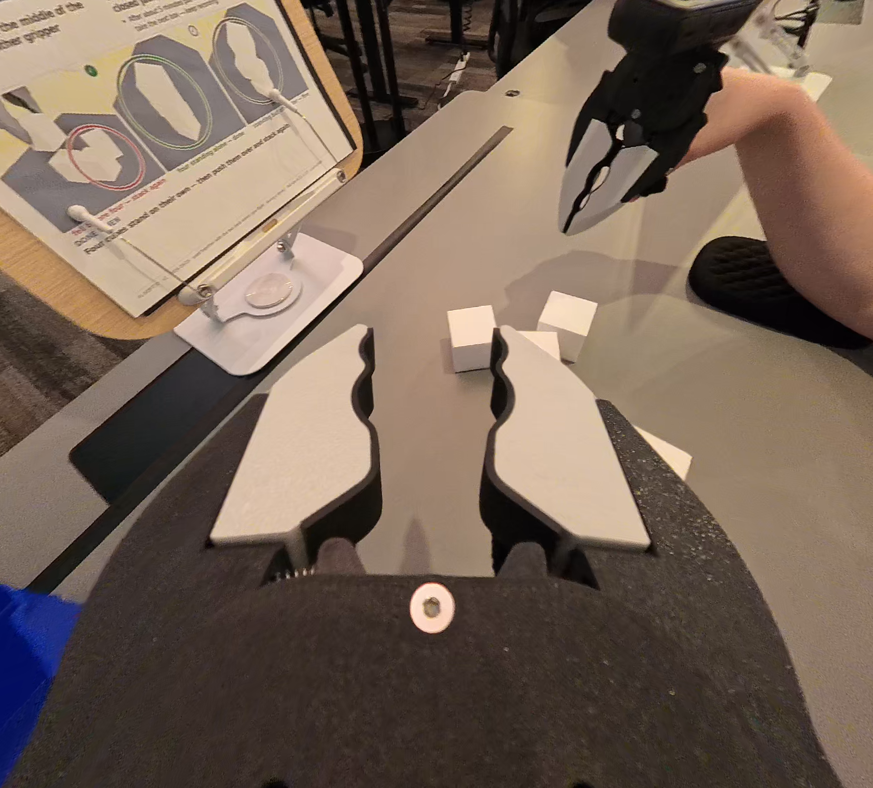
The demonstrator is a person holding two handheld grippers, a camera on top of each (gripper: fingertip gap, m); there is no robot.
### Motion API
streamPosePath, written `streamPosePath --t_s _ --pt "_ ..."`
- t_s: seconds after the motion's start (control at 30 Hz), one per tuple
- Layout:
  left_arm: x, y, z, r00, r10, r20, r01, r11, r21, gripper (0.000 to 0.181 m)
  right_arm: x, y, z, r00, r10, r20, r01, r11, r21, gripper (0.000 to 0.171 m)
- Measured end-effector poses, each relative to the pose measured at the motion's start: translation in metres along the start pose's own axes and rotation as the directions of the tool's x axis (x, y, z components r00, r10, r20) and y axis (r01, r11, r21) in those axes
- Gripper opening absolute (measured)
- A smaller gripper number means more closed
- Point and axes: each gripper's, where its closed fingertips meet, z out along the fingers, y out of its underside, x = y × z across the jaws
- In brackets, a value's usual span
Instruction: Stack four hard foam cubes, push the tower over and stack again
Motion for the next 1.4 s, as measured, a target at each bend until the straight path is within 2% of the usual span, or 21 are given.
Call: streamPosePath --t_s 0.23,0.43,0.53,0.6,0.73,0.9,1.0,1.13,1.33,1.4 --pt "0.036 -0.007 0.017 0.985 -0.004 -0.175 0.010 0.999 0.035 0.053 0.018 0.005 -0.038 0.995 0.066 -0.071 -0.057 0.992 0.117 0.001" --pt "0.067 -0.011 0.029 0.984 0.096 -0.153 -0.093 0.995 0.024 0.060 0.027 0.015 -0.072 0.989 0.103 -0.111 -0.077 0.973 0.216 0.001" --pt "0.084 0.009 0.044 0.975 0.093 -0.203 -0.100 0.995 -0.023 0.062 0.031 0.018 -0.081 0.987 0.114 -0.113 -0.083 0.965 0.249 0.002" --pt "0.102 0.026 0.048 0.961 0.103 -0.256 -0.106 0.994 0.000 0.067 0.033 0.020 -0.085 0.986 0.120 -0.114 -0.087 0.962 0.260 0.002" --pt "0.126 0.064 0.050 0.957 0.085 -0.278 -0.084 0.996 0.015 0.082 0.036 0.023 -0.092 0.986 0.119 -0.119 -0.083 0.958 0.274 0.002" --pt "0.155 0.106 0.062 0.938 0.173 -0.299 -0.193 0.980 -0.037 0.093 0.037 0.021 -0.098 0.987 0.126 -0.103 -0.086 0.942 0.323 0.002" --pt "0.165 0.121 0.070 0.921 0.212 -0.326 -0.241 0.969 -0.053 0.090 0.037 0.026 -0.099 0.986 0.135 -0.101 -0.097 0.943 0.319 0.003" --pt "0.166 0.145 0.078 0.908 0.227 -0.352 -0.291 0.946 -0.142 0.086 0.036 0.027 -0.103 0.986 0.139 -0.093 -0.100 0.935 0.340 0.003" --pt "0.164 0.168 0.086 0.909 0.227 -0.350 -0.317 0.921 -0.226 0.083 0.034 0.027 -0.103 0.988 0.125 -0.088 -0.088 0.937 0.339 0.003" --pt "0.164 0.171 0.088 0.907 0.230 -0.352 -0.326 0.914 -0.241 0.076 0.034 0.028 -0.103 0.989 0.122 -0.088 -0.087 0.939 0.331 0.003"
